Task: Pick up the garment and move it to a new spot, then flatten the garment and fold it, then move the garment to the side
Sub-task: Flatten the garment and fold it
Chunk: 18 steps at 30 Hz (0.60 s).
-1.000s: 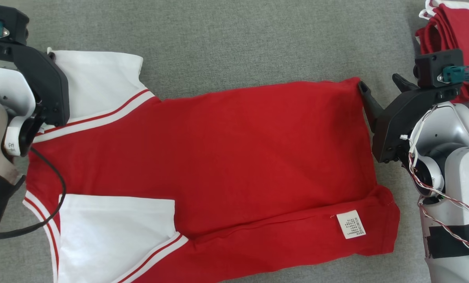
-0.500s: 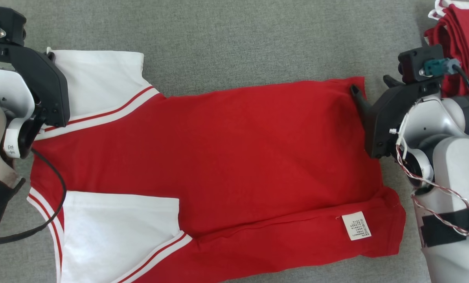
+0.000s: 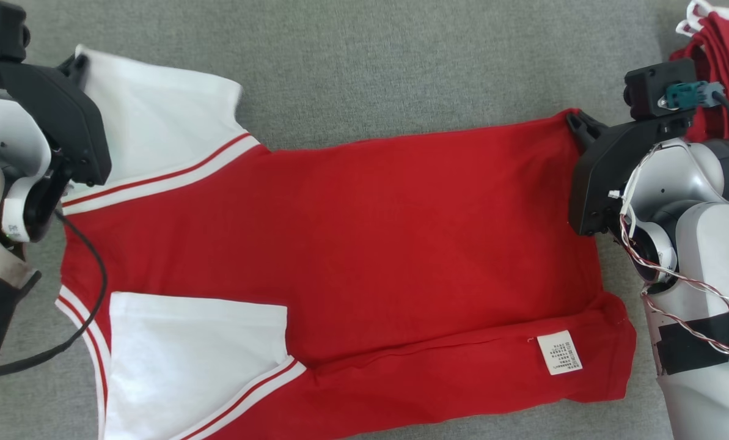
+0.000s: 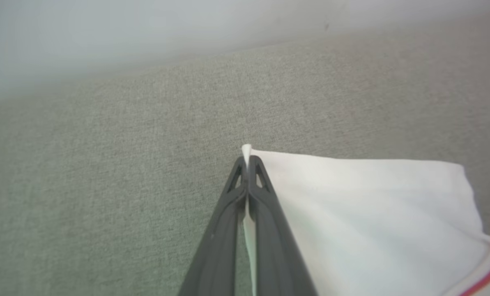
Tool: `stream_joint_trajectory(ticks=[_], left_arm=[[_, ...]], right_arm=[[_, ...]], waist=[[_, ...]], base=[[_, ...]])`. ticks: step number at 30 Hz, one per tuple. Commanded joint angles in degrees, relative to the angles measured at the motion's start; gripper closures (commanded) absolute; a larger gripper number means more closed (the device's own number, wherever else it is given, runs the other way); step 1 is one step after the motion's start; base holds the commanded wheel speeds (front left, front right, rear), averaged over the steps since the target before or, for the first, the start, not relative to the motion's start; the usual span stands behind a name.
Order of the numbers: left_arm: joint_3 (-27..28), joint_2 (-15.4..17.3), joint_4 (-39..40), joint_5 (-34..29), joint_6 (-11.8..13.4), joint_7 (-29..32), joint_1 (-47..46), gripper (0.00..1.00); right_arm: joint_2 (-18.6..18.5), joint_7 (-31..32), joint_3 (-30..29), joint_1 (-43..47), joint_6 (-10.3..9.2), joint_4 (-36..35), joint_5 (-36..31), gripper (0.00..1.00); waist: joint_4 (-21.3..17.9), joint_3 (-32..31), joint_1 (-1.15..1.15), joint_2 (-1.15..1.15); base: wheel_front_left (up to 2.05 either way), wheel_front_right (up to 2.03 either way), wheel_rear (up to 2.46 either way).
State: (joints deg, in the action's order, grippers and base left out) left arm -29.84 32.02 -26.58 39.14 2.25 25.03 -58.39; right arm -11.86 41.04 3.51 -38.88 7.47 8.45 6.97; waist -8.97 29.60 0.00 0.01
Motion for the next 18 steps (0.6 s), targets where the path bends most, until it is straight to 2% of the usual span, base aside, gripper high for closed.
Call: stream_joint_trajectory(ticks=[1,7,11,18], left_arm=[[0.4,-0.3,0.5,0.7,-0.8,-1.2,1.2,1.00],[3.6,0.4,2.6,4.4,-4.5,-8.4,4.8,1.00],[5.6,0.0,6.1,9.3,-6.6,-10.7,10.0,1.00],[9.3,2.3,15.7,15.2,-6.9,-14.0,22.1,1.00]], right_arm=[[0.4,-0.6,-0.2,-0.6,0.01,-0.1,0.3,1.00],[0.4,-1.6,-0.8,2.2,0.01,-0.7,1.9,1.00],[-0.1,-1.6,-1.2,4.8,0.01,-2.0,2.9,1.00],[-0.8,-1.2,-3.2,11.2,0.01,-6.2,3.7,1.00]], waist=[[0.3,-0.7,0.00,-0.01],[1.7,-3.5,0.00,-0.01],[2.9,-6.0,0.00,-0.01],[4.5,-11.0,0.00,-0.01]], base=[[0.00,0.00,0.00],[0.00,0.00,0.00],[0.00,0.00,0.00],[0.00,0.00,0.00]])
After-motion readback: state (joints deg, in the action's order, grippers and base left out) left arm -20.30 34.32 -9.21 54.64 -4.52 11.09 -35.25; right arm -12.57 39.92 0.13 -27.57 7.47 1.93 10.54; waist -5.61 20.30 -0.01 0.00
